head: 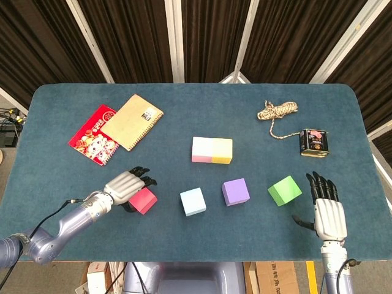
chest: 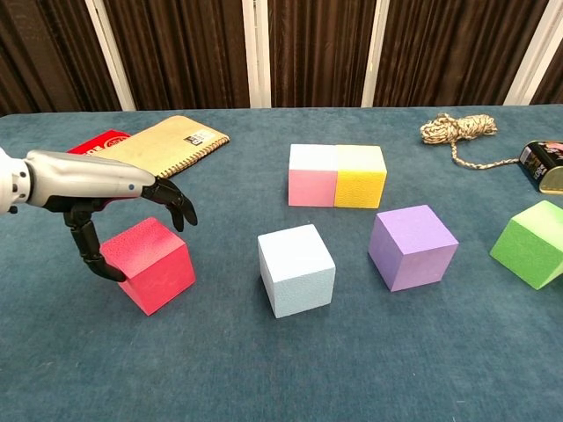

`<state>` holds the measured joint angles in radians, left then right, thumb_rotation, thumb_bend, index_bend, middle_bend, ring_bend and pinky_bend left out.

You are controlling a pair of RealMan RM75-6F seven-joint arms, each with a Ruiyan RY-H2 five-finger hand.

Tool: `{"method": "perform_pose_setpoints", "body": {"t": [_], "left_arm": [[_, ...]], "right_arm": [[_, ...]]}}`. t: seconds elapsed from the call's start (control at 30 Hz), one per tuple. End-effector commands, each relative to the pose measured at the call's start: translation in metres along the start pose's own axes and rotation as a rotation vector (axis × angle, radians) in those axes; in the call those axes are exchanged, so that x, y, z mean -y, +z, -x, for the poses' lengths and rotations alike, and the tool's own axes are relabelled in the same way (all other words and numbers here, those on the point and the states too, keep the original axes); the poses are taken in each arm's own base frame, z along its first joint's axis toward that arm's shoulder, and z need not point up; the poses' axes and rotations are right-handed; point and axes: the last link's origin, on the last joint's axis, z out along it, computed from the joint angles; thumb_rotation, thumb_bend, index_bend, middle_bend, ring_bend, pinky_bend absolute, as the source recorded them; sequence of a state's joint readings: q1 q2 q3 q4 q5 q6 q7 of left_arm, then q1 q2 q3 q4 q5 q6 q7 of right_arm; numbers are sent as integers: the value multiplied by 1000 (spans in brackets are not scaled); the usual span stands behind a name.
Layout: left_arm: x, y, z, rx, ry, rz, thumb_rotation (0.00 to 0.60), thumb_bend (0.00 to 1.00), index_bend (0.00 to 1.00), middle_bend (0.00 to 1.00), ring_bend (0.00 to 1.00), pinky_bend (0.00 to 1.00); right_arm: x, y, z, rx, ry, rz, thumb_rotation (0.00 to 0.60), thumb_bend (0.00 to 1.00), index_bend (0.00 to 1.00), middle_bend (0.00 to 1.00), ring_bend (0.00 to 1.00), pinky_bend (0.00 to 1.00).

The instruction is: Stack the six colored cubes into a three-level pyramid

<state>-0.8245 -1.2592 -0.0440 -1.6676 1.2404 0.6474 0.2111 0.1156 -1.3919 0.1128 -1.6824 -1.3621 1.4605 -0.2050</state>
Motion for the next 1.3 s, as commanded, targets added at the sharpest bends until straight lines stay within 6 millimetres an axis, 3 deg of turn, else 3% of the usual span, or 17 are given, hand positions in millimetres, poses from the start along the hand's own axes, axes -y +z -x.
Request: {"method": "perform_pose_setpoints", "body": {"t": [0.03, 0.67, 0.93, 1.3], "left_arm": [[2, 0, 1, 7, 1, -6, 600, 244, 219, 246, 0, 0], [11, -8, -2, 25, 3, -40, 600, 244, 255, 304, 0, 0], [14, -12, -2, 37, 11, -50, 600, 243, 275, 375, 0, 0], [24, -28, 9, -47, -5, -120, 600, 245, 311, 416, 36, 0]], "right_arm": [[0, 0, 0, 0, 4, 2, 600, 120, 0, 9, 25, 0], [1, 1, 2, 11, 21, 18, 600, 120, 0, 9, 25, 0], [-1, 3, 1, 6, 29, 28, 600, 119, 0, 9, 25, 0], [-1, 2, 1, 7, 35, 26, 600, 120, 0, 9, 25, 0]]}}
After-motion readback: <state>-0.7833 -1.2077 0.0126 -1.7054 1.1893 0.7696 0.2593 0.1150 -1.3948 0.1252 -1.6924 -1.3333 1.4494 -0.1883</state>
